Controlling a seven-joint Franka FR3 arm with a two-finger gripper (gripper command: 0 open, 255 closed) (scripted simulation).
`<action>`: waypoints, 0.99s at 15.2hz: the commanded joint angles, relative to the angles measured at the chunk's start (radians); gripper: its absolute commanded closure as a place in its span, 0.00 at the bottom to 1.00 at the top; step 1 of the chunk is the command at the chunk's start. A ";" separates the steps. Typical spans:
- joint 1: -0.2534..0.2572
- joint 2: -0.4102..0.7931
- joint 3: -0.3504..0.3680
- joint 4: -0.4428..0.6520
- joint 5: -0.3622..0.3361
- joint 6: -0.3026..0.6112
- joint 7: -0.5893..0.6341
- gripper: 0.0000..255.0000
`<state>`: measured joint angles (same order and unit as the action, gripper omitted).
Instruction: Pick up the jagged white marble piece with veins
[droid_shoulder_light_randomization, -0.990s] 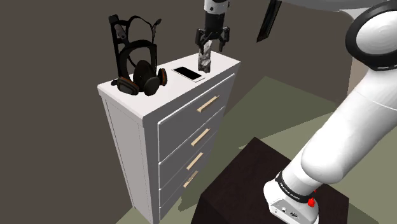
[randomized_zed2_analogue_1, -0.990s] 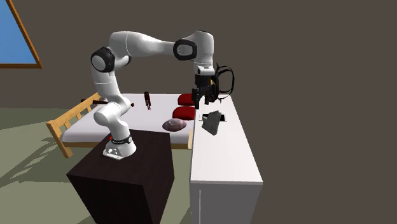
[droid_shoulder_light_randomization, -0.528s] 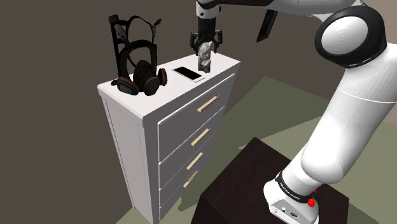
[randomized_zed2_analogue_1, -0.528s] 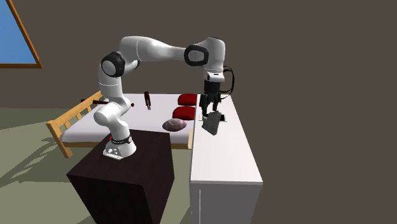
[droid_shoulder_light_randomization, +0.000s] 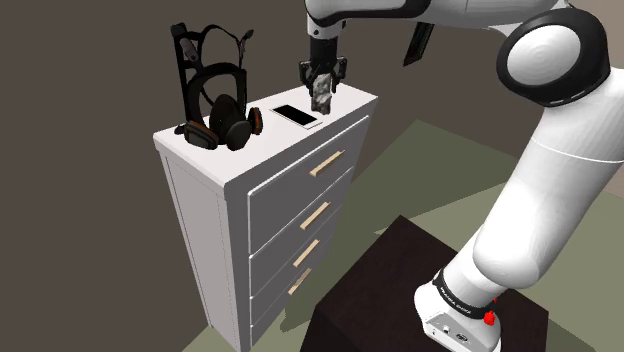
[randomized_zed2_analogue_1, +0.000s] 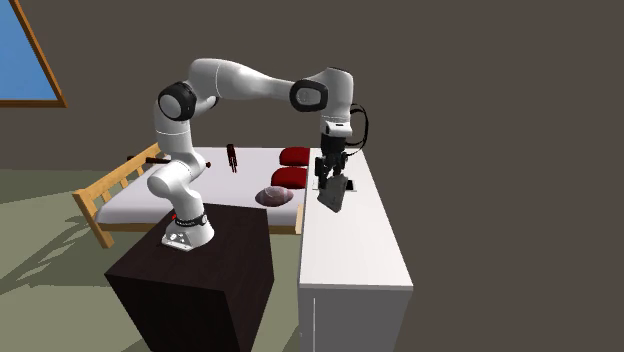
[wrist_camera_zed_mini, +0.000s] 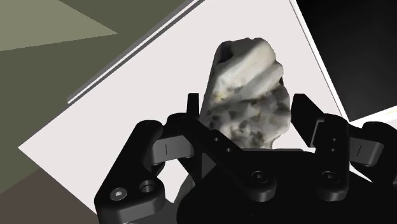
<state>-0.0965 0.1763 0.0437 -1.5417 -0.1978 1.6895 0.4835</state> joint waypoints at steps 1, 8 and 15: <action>-0.001 0.002 -0.001 -0.003 0.000 0.002 0.000 1.00; -0.001 0.004 -0.001 0.015 0.000 -0.014 -0.003 1.00; 0.003 0.020 0.000 0.132 0.001 -0.113 -0.019 1.00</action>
<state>-0.0938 0.1936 0.0442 -1.4276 -0.1972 1.5907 0.4679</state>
